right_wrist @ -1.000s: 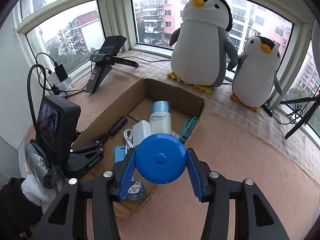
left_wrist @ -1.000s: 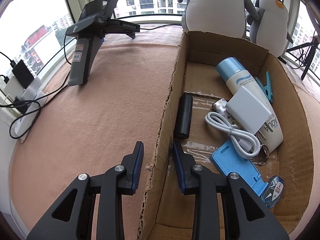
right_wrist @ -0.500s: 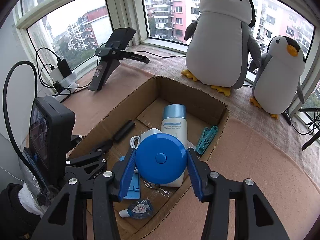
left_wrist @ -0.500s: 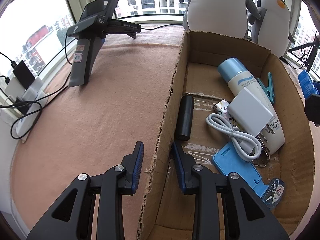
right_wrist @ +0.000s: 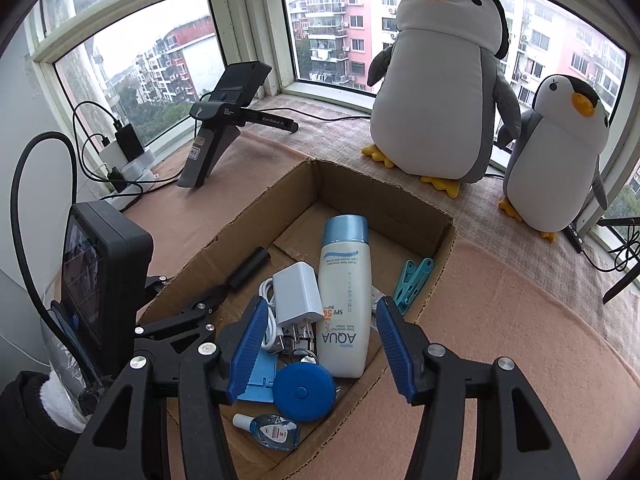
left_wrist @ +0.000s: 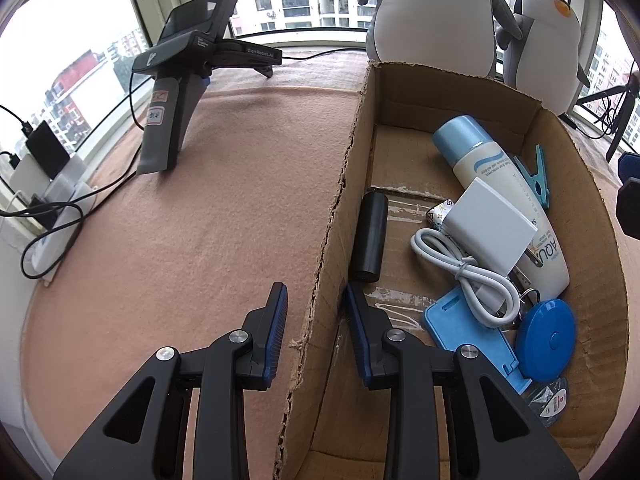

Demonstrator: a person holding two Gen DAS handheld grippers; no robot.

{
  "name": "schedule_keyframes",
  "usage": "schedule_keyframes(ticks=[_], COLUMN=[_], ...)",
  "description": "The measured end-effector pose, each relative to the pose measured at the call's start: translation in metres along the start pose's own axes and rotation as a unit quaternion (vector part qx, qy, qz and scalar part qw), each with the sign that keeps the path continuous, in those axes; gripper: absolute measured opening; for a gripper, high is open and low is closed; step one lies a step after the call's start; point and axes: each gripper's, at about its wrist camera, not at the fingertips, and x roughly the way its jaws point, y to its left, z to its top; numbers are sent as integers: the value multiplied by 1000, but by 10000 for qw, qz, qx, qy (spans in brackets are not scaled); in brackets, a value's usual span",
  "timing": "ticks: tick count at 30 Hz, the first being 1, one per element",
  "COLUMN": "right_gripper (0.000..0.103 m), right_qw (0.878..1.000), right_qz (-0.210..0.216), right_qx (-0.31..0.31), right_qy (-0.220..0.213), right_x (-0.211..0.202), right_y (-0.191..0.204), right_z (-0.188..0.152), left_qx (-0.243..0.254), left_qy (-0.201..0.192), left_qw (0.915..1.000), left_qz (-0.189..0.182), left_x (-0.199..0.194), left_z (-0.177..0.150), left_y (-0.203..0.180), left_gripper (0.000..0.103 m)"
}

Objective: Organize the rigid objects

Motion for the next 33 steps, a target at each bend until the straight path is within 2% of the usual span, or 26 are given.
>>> schedule_keyframes(ticks=[12,20,23,29,33], right_gripper=[60,61,61,62,67], right_qw=[10000,10000,10000,9998,9993], right_qz=[-8,-17,-6,-38,-78], right_qx=[-51,-33,0,76,204], right_qy=[26,-10,-48,-193,-311], right_x=[-2,-8,-13,-34,-52], right_y=[1,1,1,0,-4], right_z=[-2,-4,-5,-12,-20], left_qx=[-14,-32,-37,-43,8], left_qy=[18,-13,-121,-364,-511], left_qw=[10000,10000,9999,9993,9987], left_qz=[-5,-9,12,8,-25], left_x=[0,-7,-16,-45,-66], left_z=[1,0,2,5,4], left_y=[1,3,4,6,5], left_gripper=[30,30,37,39,49])
